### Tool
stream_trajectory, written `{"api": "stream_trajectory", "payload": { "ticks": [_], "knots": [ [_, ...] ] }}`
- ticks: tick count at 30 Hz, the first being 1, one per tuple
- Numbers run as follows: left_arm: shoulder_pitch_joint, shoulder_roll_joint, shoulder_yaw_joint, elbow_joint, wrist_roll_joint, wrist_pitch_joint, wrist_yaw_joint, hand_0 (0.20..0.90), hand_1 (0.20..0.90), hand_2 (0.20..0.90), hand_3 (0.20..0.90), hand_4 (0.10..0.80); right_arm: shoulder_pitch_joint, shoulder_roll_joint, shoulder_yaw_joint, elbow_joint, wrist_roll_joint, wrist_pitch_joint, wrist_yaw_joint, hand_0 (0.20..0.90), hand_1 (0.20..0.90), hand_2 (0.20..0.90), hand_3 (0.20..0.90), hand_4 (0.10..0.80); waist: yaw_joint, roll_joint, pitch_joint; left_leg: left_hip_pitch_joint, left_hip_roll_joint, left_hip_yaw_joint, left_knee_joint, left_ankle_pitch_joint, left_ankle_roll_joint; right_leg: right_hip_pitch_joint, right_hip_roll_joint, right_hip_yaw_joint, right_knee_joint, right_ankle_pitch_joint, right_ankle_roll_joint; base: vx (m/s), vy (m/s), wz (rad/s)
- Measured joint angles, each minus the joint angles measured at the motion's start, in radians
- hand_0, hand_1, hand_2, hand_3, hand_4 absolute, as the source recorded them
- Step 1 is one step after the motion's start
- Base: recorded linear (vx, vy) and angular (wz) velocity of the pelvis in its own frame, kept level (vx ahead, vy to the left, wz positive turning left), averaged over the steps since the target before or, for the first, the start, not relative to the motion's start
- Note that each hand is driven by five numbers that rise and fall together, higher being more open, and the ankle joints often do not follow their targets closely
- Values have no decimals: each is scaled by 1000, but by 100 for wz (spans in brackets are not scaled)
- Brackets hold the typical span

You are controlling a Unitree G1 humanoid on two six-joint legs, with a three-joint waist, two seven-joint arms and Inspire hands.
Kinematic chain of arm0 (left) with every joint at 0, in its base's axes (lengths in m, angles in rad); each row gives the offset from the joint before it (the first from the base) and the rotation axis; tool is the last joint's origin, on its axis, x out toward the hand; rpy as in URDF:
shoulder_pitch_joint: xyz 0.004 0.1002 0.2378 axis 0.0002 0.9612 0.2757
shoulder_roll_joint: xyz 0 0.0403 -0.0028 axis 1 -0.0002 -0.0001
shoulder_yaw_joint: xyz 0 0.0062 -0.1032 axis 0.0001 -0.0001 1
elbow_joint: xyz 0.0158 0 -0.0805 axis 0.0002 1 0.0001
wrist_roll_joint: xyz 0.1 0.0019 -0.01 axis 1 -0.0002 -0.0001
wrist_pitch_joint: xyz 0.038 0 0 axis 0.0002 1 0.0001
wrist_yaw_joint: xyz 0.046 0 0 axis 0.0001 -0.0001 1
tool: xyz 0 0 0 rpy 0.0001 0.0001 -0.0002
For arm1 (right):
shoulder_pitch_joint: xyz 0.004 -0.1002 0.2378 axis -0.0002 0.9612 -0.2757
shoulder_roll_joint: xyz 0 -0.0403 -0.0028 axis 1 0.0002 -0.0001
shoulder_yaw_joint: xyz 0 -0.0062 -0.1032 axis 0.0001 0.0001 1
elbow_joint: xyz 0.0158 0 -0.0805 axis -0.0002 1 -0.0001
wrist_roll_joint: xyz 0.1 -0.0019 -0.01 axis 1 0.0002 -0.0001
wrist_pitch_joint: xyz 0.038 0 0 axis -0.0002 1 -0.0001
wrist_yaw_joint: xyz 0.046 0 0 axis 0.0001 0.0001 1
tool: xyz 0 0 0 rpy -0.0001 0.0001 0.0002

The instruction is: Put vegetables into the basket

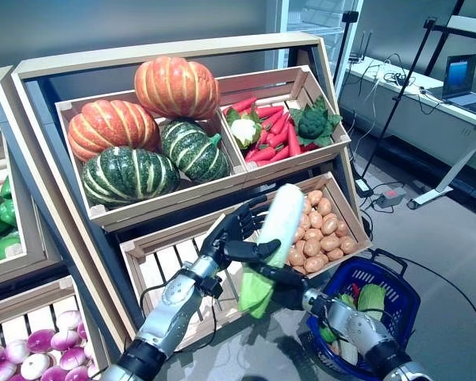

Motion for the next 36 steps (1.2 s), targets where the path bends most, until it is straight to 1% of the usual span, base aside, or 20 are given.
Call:
{"api": "stream_trajectory", "payload": {
  "ticks": [2,5,7,10,13,18,20,25,27,28,29,31,32,33,34,36],
  "knots": [
    [1,5,16,0,0,-2,-1,900,900,900,900,800,32,-46,-46,46,0,-2,0,300,300,300,300,400,0,0,0,-2,0,0,0,0,0,-1,0,0,0,0,0,0,0,0],
    [14,6,56,0,0,-3,-9,900,900,900,900,800,101,-83,-115,60,0,-13,0,300,300,300,300,400,-5,0,1,-3,1,1,0,0,0,-2,1,1,-2,0,0,3,-9,-1],
    [30,6,81,0,2,-3,-15,900,900,900,900,800,130,-86,-155,69,1,-21,0,300,300,300,300,400,-13,-1,1,-2,2,3,-1,0,0,-2,2,6,-6,0,0,15,-21,-6],
    [48,6,86,1,10,-3,-31,900,900,900,900,800,148,-86,-188,90,5,-32,0,300,300,300,300,400,-17,-2,2,-2,2,6,-1,0,0,-2,4,22,-11,2,-2,6,-6,-1],
    [67,7,89,2,10,-3,-48,900,900,900,900,800,150,-82,-199,91,6,-33,0,300,300,300,300,400,-22,-5,4,-1,2,11,-1,0,-1,-2,4,24,-13,4,-3,0,0,0],
    [77,11,94,3,10,-3,-56,900,900,900,900,800,155,-68,-256,136,41,-57,-4,300,300,300,300,400,-25,-13,9,-1,3,20,-1,-1,-1,-4,4,27,-14,5,-2,32,-28,-2],
    [78,11,104,3,10,-3,-59,900,900,900,900,800,155,-68,-274,158,46,-74,-19,300,300,300,300,400,-26,-17,12,-1,3,23,-1,-1,-1,-4,4,28,-14,5,-3,64,-44,-2],
    [86,18,118,19,10,0,-60,900,900,900,900,800,152,-67,-385,288,48,-124,-90,300,300,300,300,400,-26,-29,21,1,3,30,-1,-1,-1,-7,4,32,-15,5,-2,67,-57,-3],
    [103,25,115,33,10,2,-57,900,900,900,900,800,138,-79,-393,359,50,-159,-122,300,300,300,300,400,-20,-25,30,-3,5,46,1,-1,-1,-26,5,48,0,5,-3,-198,-102,-18],
    [101,27,113,43,10,0,-55,900,900,900,900,800,121,-83,-395,387,51,-166,-126,300,300,300,300,400,-19,-22,40,-11,7,53,7,-1,-1,-40,4,50,17,3,-5,-303,-105,-18],
    [72,31,102,79,10,-8,-50,900,900,900,900,800,80,-90,-398,446,74,-180,-134,300,300,300,300,400,-20,-18,64,-53,12,53,48,-6,1,-88,-2,50,68,-6,-9,-253,-37,-6],
    [-11,50,71,149,9,-10,-18,900,900,900,900,800,-7,-113,-409,503,86,-190,-165,300,300,300,300,400,-21,-8,145,-162,23,53,133,-14,10,-188,-7,49,148,-15,-19,-355,0,3],
    [-55,61,57,179,9,-10,-6,900,900,900,900,800,-69,-133,-409,541,87,-192,-173,300,300,300,300,400,-22,-2,193,-223,27,57,191,-22,21,-249,-16,47,207,-23,-24,-364,65,6],
    [-93,69,41,200,7,-10,6,900,900,900,900,800,-133,-160,-410,581,87,-196,-181,300,300,300,300,400,-22,9,241,-283,31,59,254,-38,29,-312,-29,45,280,-43,-27,-245,58,5],
    [-105,72,35,204,7,-10,12,900,900,900,900,800,-161,-173,-410,598,87,-199,-186,300,300,300,300,400,-21,14,265,-303,30,58,278,-46,33,-336,-37,45,316,-52,-28,-222,56,0],
    [-125,78,5,209,6,-14,40,900,900,900,900,800,-240,-228,-410,636,74,-216,-205,300,300,300,300,400,-8,29,329,-399,23,58,408,-86,51,-452,-85,43,484,-103,-30,-117,34,0]
  ]
}}
